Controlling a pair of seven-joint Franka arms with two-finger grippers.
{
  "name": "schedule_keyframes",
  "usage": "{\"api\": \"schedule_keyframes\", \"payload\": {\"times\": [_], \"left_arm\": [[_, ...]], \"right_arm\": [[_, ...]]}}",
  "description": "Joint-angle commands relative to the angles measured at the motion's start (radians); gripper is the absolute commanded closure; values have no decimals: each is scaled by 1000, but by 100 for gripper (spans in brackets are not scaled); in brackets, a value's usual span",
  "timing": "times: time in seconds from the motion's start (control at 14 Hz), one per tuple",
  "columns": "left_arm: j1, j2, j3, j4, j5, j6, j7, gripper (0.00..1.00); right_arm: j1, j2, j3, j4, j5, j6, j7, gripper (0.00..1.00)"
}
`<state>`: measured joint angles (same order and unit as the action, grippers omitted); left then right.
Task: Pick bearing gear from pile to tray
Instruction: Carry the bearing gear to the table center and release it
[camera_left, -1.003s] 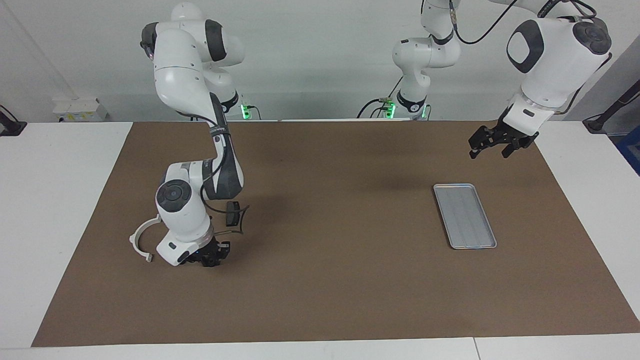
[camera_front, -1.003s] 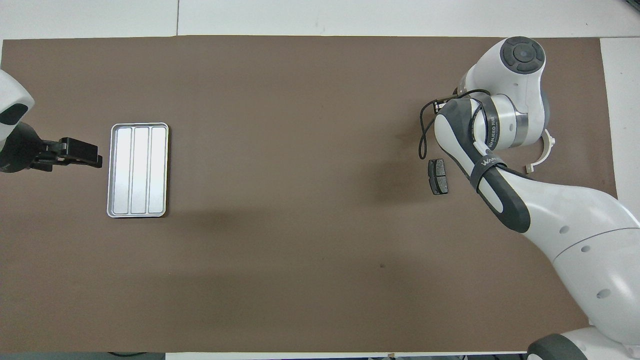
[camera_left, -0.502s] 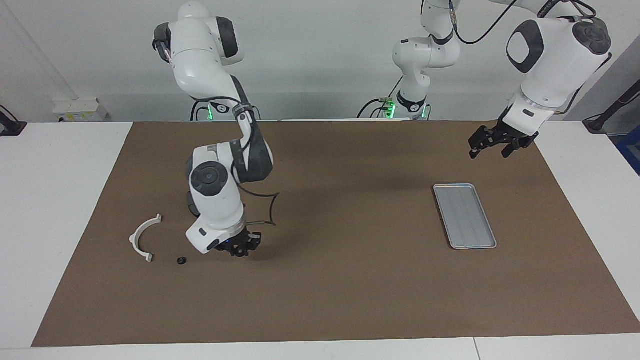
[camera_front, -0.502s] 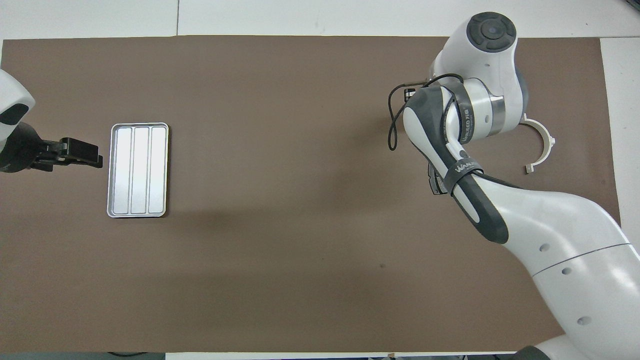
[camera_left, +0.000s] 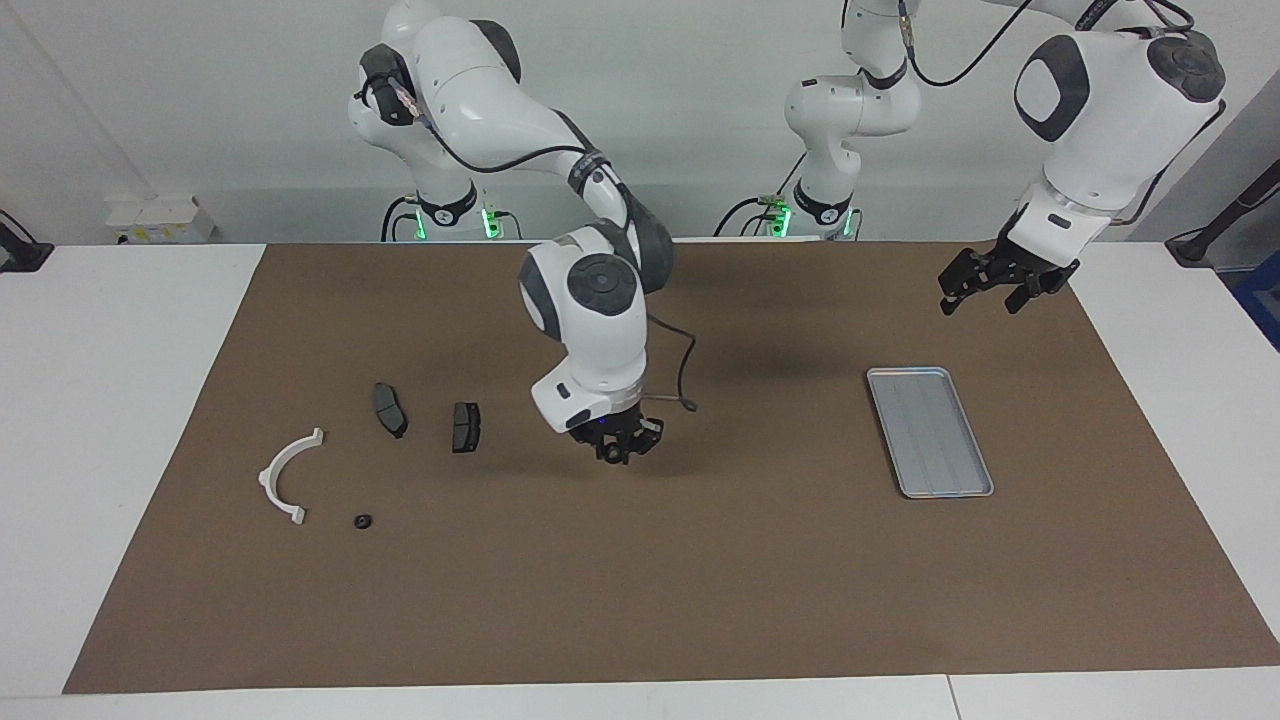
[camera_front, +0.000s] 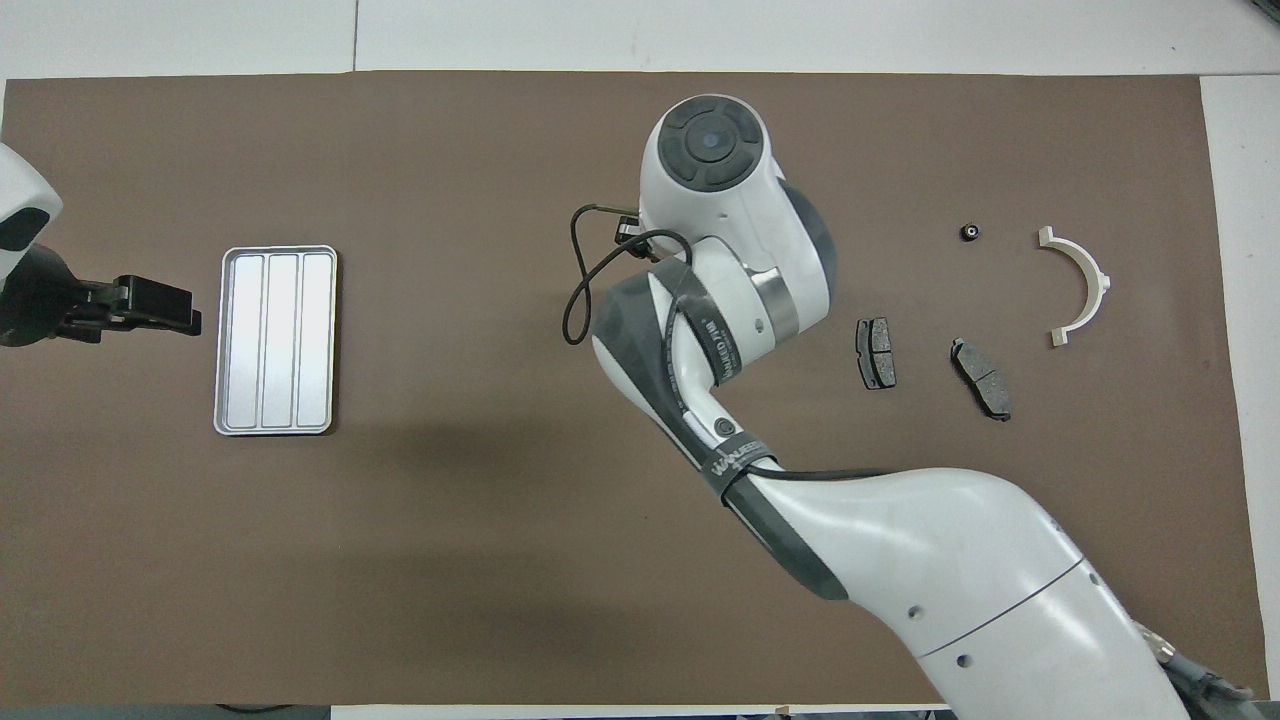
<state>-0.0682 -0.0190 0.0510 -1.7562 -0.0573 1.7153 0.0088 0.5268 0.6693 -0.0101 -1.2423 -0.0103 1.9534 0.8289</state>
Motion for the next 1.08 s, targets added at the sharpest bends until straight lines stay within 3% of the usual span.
{"api": "schedule_keyframes", "payload": {"times": [0.0,0.43,0.93,1.0], "left_arm": [[11,-32,-7,-39,13,21,5,0],[16,-30,-5,-34,13,15,-70,0],[2,-32,-7,-38,39,10,-84,0],[2,-30,-7,-39,39,12,-87,0]], "right_arm": [[59,39,-5,20,13,38,166,100],[173,116,-5,23,6,128,482,100],[190,165,-4,49,1,151,521,100],[190,171,-5,49,0,156,533,96]]}}
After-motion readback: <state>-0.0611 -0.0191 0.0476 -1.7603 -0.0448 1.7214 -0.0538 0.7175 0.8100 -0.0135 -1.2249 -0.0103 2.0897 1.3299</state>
